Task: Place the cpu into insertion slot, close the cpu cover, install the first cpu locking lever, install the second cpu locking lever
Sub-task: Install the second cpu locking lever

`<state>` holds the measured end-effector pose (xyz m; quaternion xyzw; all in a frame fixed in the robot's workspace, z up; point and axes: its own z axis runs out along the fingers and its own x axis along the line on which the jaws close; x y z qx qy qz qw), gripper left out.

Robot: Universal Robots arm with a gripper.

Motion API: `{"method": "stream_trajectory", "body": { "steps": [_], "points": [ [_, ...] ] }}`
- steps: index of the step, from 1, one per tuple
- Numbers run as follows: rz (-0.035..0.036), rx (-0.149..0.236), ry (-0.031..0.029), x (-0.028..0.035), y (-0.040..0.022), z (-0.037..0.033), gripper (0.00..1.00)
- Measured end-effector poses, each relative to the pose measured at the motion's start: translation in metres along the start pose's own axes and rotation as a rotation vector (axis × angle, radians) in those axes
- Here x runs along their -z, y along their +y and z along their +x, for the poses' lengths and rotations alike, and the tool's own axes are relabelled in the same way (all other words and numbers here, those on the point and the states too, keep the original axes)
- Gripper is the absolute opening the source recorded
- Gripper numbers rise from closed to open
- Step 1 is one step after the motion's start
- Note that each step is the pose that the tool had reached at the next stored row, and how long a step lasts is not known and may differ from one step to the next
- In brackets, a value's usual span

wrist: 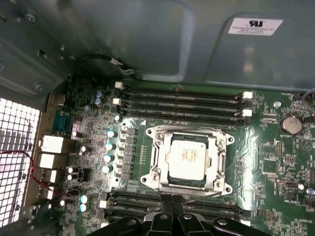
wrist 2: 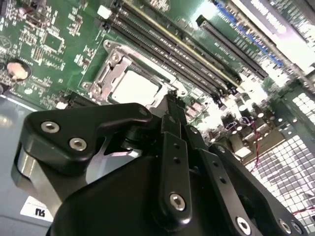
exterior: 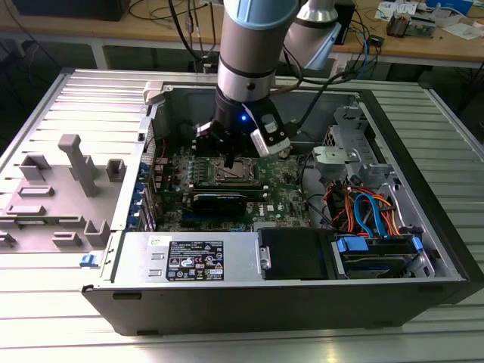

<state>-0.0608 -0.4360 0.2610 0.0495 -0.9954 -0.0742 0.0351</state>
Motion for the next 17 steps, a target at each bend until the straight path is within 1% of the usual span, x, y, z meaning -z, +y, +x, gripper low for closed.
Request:
{"method": "stream_trajectory", "body": {
  "steps": [1, 2, 3, 7, 8, 9, 10, 11, 12, 13, 14, 17],
  "points": [
    [-0.0160, 0.001, -0.0012, 0.0001, -0.0006, -0.0002, 0.11],
    [-0.0244, 0.002, -0.0017, 0.0002, -0.0011, -0.0002, 0.11],
    [-0.0282, 0.002, -0.0015, 0.0002, -0.0018, -0.0003, 0.11],
    [-0.0285, 0.002, -0.0007, 0.0003, -0.0021, -0.0003, 0.11],
    [-0.0287, 0.002, 0.0010, 0.0003, -0.0022, -0.0007, 0.11],
    [-0.0297, 0.000, 0.0097, 0.0006, -0.0026, -0.0024, 0.11],
    [-0.0309, -0.001, 0.0196, 0.0007, -0.0029, -0.0049, 0.11],
    [-0.0318, -0.002, 0.0269, 0.0008, -0.0031, -0.0067, 0.11],
    [-0.0326, -0.004, 0.0377, 0.0012, -0.0037, -0.0089, 0.11],
    [-0.0332, -0.005, 0.0425, 0.0013, -0.0046, -0.0096, 0.11],
    [-0.0340, -0.006, 0.0472, 0.0013, -0.0070, -0.0098, 0.11],
    [-0.0355, -0.006, 0.0521, -0.0007, -0.0139, -0.0094, 0.11]
  ]
}}
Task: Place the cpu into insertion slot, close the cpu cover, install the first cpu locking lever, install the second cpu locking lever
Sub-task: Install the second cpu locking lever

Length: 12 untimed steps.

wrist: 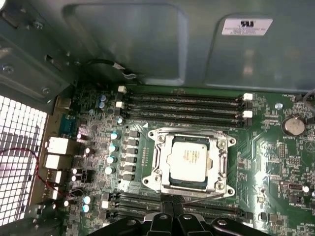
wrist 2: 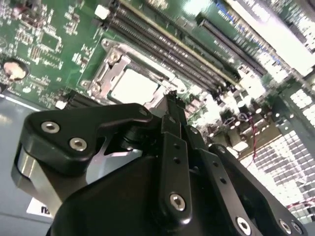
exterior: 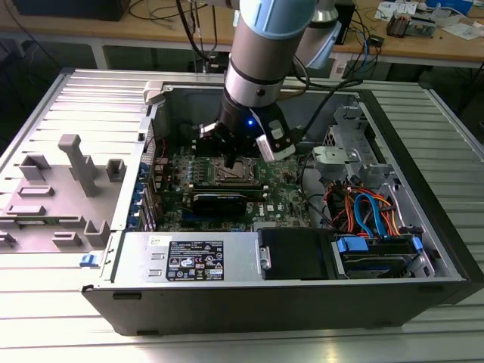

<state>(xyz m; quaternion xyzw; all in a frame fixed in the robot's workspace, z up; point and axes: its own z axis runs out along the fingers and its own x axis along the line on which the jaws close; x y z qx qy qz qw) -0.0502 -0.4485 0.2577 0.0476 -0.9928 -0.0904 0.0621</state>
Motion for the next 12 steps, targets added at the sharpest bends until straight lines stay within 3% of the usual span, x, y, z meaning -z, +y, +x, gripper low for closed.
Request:
{"method": "stream_trajectory", "body": {
  "steps": [6, 12],
  "points": [
    [-0.0026, -0.001, 0.0013, -0.0093, -0.0061, -0.0005, 0.11],
    [-0.0035, -0.004, 0.0008, -0.0257, -0.0080, 0.0135, 0.11]
  ]
}}
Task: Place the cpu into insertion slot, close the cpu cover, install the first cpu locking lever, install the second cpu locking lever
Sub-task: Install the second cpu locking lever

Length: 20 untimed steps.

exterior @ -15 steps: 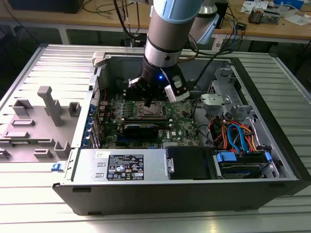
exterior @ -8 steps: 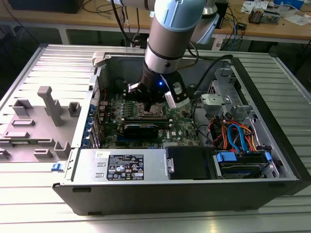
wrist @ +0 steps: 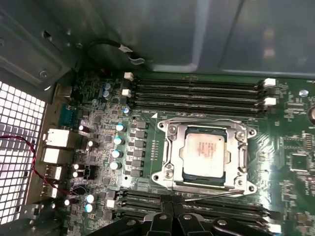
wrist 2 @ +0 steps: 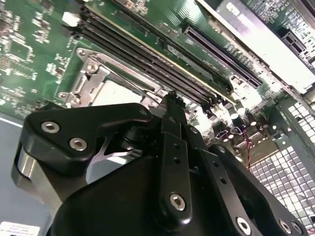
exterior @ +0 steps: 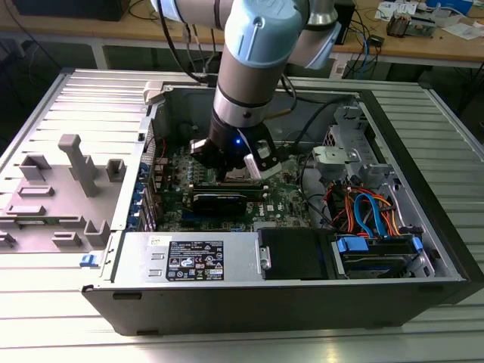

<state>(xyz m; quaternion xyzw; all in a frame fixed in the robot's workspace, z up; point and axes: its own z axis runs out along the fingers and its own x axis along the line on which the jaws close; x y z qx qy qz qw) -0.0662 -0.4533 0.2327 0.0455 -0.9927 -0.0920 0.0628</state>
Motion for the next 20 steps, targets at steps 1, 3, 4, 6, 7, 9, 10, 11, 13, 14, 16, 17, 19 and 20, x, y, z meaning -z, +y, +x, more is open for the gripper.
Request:
{"method": "stream_trajectory", "body": {
  "steps": [1, 3, 4, 6, 7, 9, 10, 11, 13, 14, 16, 17, 19, 20],
  "points": [
    [-0.0004, 0.000, -0.0002, -0.0029, -0.0004, 0.0014, 0.11],
    [-0.0009, -0.001, -0.0002, -0.0058, -0.0009, 0.0022, 0.11],
    [-0.0017, -0.001, -0.0003, -0.0077, -0.0012, 0.0023, 0.11],
    [-0.0048, 0.000, -0.0006, -0.0119, -0.0019, 0.0026, 0.11],
    [-0.0061, 0.000, -0.0007, -0.0131, -0.0021, 0.0029, 0.11],
    [-0.0103, 0.000, -0.0009, -0.0162, -0.0026, 0.0039, 0.11],
    [-0.0125, 0.001, -0.0012, -0.0175, -0.0028, 0.0045, 0.11],
    [-0.0157, 0.001, -0.0014, -0.0194, -0.0030, 0.0055, 0.11],
    [-0.0264, 0.003, -0.0026, -0.0221, -0.0032, 0.0079, 0.11],
    [-0.0306, 0.003, -0.0031, -0.0225, -0.0033, 0.0081, 0.11],
    [-0.0388, 0.005, -0.0054, -0.0241, -0.0035, 0.0080, 0.11],
    [-0.0397, 0.005, -0.0054, -0.0240, -0.0035, 0.0081, 0.11],
    [-0.0426, 0.005, -0.0057, -0.0241, -0.0036, 0.0080, 0.11],
    [-0.0430, 0.005, -0.0058, -0.0247, -0.0037, 0.0080, 0.11]
  ]
}}
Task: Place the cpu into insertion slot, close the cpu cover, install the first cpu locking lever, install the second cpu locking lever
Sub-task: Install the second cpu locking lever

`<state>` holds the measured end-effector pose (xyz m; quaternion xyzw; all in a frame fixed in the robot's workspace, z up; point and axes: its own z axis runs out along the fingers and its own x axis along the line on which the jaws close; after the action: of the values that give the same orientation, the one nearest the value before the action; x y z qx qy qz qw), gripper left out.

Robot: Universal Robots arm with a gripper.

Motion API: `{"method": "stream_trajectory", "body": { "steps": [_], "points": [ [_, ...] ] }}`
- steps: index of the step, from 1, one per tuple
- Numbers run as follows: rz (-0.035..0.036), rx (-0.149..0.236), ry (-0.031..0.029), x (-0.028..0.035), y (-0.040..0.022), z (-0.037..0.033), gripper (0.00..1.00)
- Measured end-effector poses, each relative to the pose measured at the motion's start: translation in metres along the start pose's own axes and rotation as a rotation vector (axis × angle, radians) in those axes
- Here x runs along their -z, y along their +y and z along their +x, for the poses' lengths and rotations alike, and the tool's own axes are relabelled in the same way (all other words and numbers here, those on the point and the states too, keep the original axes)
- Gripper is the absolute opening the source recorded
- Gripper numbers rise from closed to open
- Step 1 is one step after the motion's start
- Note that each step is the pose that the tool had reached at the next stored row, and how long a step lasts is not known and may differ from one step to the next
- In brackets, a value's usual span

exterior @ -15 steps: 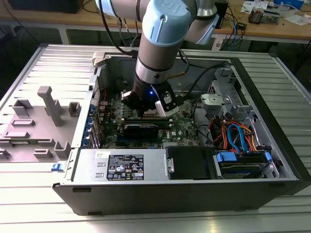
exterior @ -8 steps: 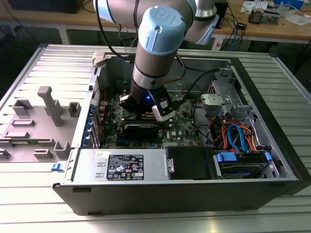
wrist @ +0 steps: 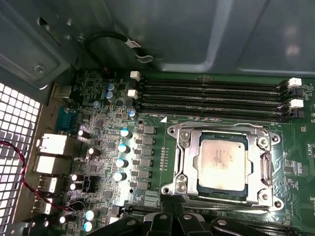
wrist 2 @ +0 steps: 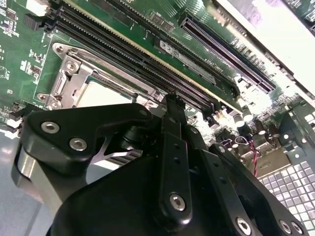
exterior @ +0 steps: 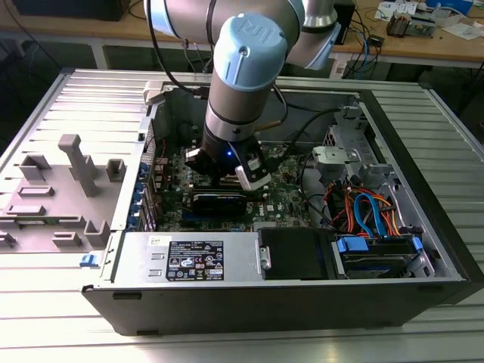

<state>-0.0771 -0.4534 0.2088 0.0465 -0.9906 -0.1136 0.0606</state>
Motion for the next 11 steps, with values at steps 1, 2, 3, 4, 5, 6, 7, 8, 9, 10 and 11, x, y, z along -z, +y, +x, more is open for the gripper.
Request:
{"method": "stream_trajectory", "body": {
  "steps": [1, 2, 3, 4, 5, 6, 7, 8, 9, 10, 11],
  "points": [
    [-0.0013, 0.000, -0.0003, -0.0007, -0.0002, 0.0000, 0.11],
    [-0.0038, 0.001, -0.0008, -0.0012, -0.0003, 0.0000, 0.11],
    [-0.0077, 0.001, -0.0016, -0.0019, -0.0004, 0.0000, 0.11],
    [-0.0116, 0.002, -0.0024, -0.0022, -0.0005, 0.0001, 0.11],
    [-0.0176, 0.003, -0.0047, -0.0027, -0.0006, 0.0002, 0.11],
    [-0.0205, 0.004, -0.0068, -0.0034, -0.0007, 0.0002, 0.11],
    [-0.0221, 0.005, -0.0085, -0.0039, -0.0008, 0.0002, 0.11],
    [-0.0233, 0.005, -0.0121, -0.0045, -0.0018, 0.0003, 0.11],
    [-0.0242, 0.006, -0.0147, -0.0050, -0.0023, 0.0004, 0.11],
    [-0.0252, 0.007, -0.0164, -0.0054, -0.0026, 0.0005, 0.11],
    [-0.0255, 0.007, -0.0171, -0.0055, -0.0026, 0.0007, 0.11]
  ]
}}
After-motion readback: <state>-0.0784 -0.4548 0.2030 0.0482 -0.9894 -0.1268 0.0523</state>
